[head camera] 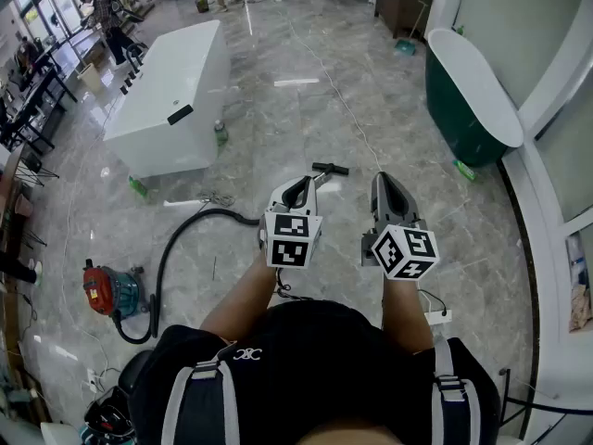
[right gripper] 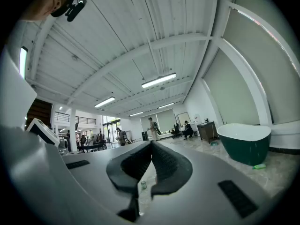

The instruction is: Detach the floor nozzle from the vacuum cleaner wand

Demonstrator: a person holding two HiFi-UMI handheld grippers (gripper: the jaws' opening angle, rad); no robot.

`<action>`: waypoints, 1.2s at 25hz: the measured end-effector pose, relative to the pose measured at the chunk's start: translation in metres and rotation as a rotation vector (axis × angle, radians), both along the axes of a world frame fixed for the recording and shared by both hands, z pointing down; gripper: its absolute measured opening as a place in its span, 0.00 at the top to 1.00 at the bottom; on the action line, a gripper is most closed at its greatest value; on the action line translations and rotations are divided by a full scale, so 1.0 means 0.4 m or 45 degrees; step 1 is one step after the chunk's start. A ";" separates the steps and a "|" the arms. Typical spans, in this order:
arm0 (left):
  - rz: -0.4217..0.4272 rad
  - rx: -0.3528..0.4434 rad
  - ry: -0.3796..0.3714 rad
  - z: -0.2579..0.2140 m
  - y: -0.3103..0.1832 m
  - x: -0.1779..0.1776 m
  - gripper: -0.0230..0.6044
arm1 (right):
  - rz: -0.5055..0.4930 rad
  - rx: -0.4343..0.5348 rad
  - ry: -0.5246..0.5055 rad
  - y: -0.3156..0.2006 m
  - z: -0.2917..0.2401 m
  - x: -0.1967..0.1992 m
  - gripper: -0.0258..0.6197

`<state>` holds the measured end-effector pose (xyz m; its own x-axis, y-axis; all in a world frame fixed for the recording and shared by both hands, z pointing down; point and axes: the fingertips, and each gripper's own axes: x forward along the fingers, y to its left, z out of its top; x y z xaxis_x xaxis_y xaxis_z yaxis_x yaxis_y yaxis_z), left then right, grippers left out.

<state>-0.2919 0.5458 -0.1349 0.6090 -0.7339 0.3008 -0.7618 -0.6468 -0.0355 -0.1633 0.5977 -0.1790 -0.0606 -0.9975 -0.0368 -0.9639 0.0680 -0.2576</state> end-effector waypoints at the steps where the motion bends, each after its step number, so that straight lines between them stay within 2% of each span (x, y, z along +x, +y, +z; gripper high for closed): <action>1: -0.002 0.002 0.001 0.001 0.004 0.008 0.95 | 0.004 -0.006 0.009 0.001 0.001 0.012 0.94; 10: -0.026 0.015 -0.004 -0.003 0.010 0.062 0.95 | -0.001 -0.018 0.036 0.004 0.005 0.078 0.94; 23: -0.060 0.003 -0.020 0.011 0.026 0.220 0.95 | -0.032 -0.046 0.024 0.018 0.038 0.241 0.94; 30: -0.040 0.010 -0.025 0.010 -0.044 0.270 0.95 | -0.006 -0.045 0.015 -0.043 0.041 0.291 0.94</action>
<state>-0.1837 0.5283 -0.1309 0.5797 -0.7550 0.3065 -0.7809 -0.6222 -0.0558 -0.0470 0.5805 -0.1624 -0.0657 -0.9978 -0.0010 -0.9664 0.0639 -0.2488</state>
